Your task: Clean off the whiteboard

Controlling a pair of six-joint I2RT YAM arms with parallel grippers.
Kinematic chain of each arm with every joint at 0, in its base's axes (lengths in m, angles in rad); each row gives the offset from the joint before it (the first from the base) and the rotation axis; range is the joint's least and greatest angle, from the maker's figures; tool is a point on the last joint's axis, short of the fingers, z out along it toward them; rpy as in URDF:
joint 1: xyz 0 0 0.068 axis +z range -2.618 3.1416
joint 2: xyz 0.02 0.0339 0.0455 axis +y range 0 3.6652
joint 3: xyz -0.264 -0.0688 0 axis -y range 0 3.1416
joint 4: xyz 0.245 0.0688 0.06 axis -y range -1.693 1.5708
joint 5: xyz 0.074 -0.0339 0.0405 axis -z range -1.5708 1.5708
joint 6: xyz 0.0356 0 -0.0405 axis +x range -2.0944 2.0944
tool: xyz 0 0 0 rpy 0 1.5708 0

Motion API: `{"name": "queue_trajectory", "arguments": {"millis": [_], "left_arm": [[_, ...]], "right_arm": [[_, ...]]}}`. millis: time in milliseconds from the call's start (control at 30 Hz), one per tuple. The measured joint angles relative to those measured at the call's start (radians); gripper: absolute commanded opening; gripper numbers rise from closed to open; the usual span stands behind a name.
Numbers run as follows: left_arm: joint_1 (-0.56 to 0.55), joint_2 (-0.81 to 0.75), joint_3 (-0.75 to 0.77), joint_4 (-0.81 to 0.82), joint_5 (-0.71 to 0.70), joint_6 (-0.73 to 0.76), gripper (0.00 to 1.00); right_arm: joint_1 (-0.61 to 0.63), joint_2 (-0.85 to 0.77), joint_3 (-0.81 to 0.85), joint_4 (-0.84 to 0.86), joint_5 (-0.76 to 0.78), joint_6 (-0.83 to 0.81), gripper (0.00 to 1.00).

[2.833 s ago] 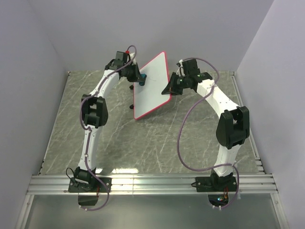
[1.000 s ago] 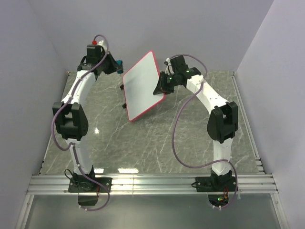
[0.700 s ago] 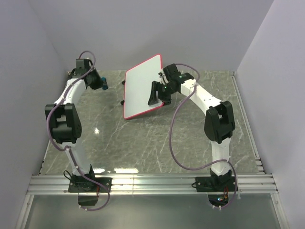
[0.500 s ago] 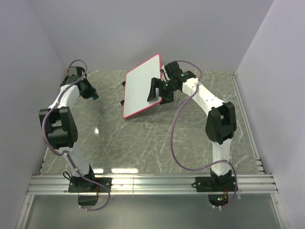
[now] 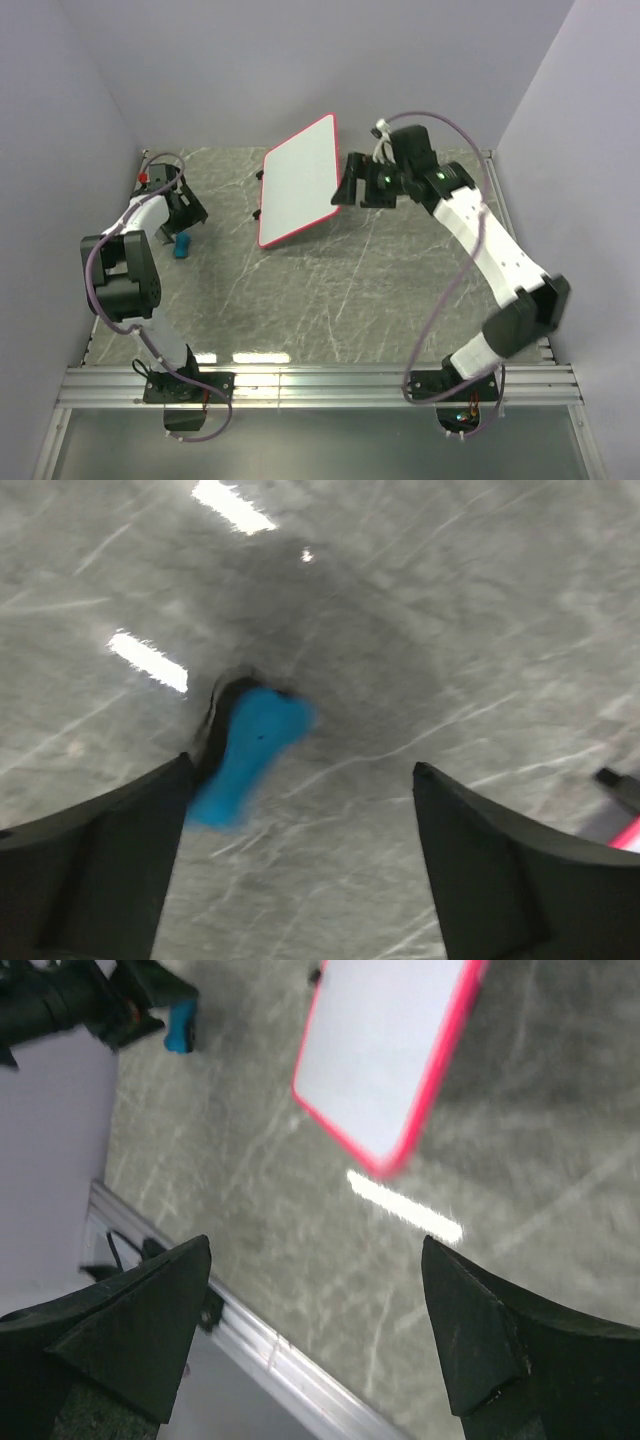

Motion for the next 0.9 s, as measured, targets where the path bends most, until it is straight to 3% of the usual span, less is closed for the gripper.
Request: {"name": "queue_trajectory", "arguments": {"millis": [300, 467, 633, 900], "left_arm": [[0.003, -0.055, 0.001, -0.068, -0.051, -0.006, 0.99], [0.002, -0.198, 0.026, -0.132, -0.006, -0.007, 0.99], [-0.028, -0.402, 0.097, -0.169, 0.055, -0.026, 1.0], [-0.082, -0.548, 0.179, -0.227, 0.098, -0.113, 1.0]], "right_arm": [[-0.004, -0.431, -0.478, 0.023, 0.033, -0.018, 0.95], [-0.004, -0.633, -0.672, 0.036, 0.02, -0.003, 0.95], [-0.004, -0.794, -0.824, 0.056, -0.026, 0.029, 0.95], [-0.004, -0.939, -0.983, 0.076, -0.124, 0.082, 0.95]]}}
